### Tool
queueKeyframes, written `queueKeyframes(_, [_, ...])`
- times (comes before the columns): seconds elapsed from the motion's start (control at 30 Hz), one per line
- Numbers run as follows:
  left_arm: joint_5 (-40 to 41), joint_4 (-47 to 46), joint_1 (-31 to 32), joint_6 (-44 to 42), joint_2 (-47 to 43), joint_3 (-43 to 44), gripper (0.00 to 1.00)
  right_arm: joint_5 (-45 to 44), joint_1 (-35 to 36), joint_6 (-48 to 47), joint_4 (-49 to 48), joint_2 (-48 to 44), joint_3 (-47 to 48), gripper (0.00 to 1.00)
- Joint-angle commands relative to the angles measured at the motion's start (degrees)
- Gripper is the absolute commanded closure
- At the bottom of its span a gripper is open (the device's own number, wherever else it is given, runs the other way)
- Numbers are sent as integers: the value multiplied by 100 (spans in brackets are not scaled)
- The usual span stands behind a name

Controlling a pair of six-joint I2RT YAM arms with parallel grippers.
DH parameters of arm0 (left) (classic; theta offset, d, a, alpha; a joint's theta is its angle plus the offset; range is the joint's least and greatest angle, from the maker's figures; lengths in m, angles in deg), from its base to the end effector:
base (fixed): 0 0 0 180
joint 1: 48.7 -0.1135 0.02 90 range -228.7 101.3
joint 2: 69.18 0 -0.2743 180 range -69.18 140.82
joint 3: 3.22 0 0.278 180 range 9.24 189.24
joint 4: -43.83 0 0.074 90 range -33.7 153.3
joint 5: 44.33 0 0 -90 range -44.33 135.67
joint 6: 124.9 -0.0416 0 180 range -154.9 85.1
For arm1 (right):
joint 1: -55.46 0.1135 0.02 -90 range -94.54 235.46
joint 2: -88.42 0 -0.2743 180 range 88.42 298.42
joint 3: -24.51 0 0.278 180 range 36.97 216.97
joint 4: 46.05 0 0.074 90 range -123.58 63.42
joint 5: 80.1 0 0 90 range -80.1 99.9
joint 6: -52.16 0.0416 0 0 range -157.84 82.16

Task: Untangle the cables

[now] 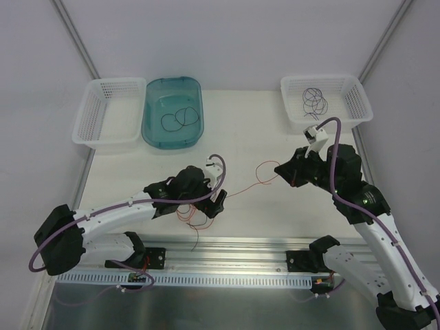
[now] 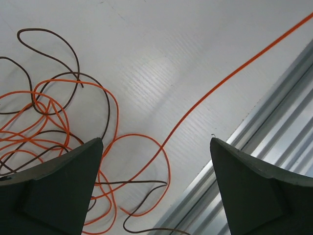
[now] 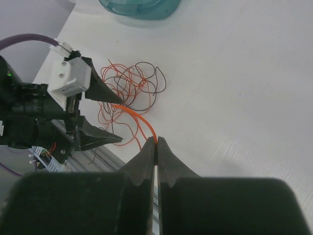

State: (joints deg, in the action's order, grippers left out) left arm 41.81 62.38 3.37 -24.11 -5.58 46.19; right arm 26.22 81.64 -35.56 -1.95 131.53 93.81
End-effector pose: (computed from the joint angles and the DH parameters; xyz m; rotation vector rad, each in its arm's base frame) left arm 0.1605 -0.2105 0.2286 0.8231 2.0689 -0.6977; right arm 0.1542 0.0889 0.3886 -0.5891 1.8230 0.6057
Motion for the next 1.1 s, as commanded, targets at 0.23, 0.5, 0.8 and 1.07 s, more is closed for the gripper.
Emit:
queueKeyframes(0.23, [351, -521, 119, -727, 874, 699, 90, 153, -16, 36, -97, -66, 144, 99])
queueKeyframes(0.5, [1080, 129, 57, -789, 207, 2242, 100, 73, -16, 315, -509, 223, -761, 99])
queueKeyframes(0.8, [1317, 964, -399, -728, 469, 4311, 100, 267, 388, 413, -1309, 786, -1324, 71])
queueKeyframes(1.07, [1124, 1035, -795, -86, 768, 3901, 100, -224, 1100, 229, -1564, 612, -1404, 33])
